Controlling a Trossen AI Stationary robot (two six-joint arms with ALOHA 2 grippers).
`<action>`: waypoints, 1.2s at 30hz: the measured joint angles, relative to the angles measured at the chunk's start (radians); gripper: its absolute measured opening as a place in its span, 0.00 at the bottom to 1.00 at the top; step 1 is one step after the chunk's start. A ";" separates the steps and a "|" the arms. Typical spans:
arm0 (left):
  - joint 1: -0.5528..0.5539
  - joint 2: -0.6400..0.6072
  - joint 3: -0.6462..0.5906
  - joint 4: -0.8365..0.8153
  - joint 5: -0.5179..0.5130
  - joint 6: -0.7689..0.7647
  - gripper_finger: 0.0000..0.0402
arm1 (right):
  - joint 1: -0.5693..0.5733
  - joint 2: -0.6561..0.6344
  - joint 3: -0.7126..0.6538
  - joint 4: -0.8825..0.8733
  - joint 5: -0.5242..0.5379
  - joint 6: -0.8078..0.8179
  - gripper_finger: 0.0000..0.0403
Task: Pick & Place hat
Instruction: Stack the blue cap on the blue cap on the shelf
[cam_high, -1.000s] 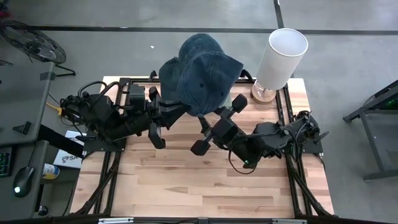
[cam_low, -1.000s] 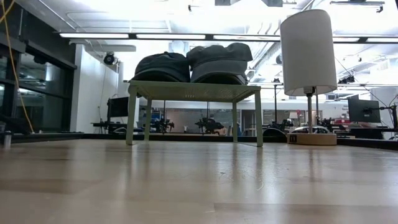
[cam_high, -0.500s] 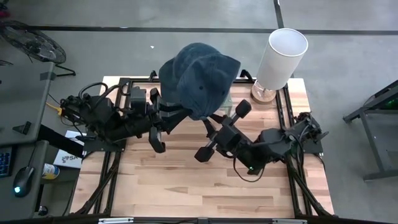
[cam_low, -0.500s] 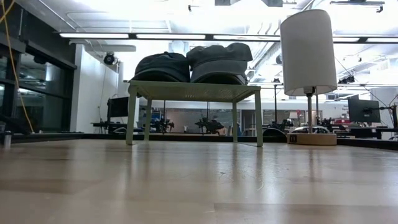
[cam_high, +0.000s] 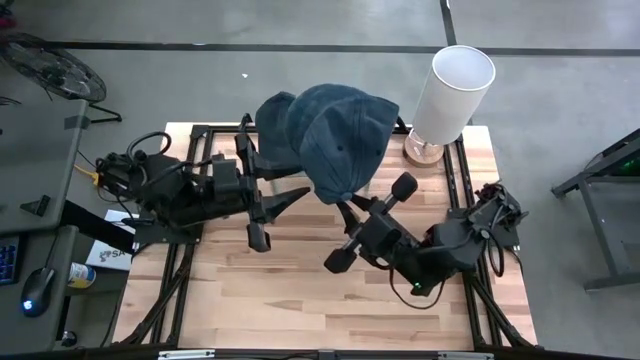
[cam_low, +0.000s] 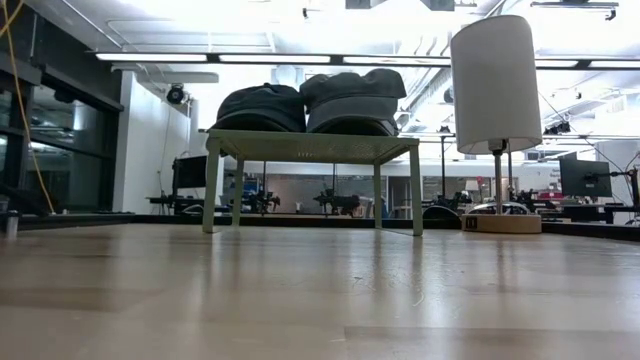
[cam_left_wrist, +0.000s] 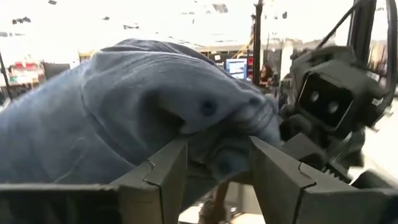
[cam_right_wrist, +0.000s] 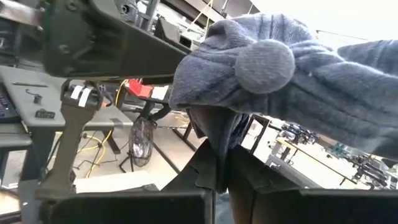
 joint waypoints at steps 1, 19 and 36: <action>0.000 -0.002 0.000 -0.008 0.004 0.019 0.41 | 0.004 0.000 0.000 -0.003 0.002 0.003 0.02; 0.000 -0.099 0.001 -0.036 0.060 0.100 0.41 | -0.120 0.000 0.001 -0.556 -0.476 0.768 0.02; 0.000 -0.153 0.000 -0.515 0.153 -0.213 0.41 | -0.241 0.000 0.000 -1.142 -1.187 1.296 0.02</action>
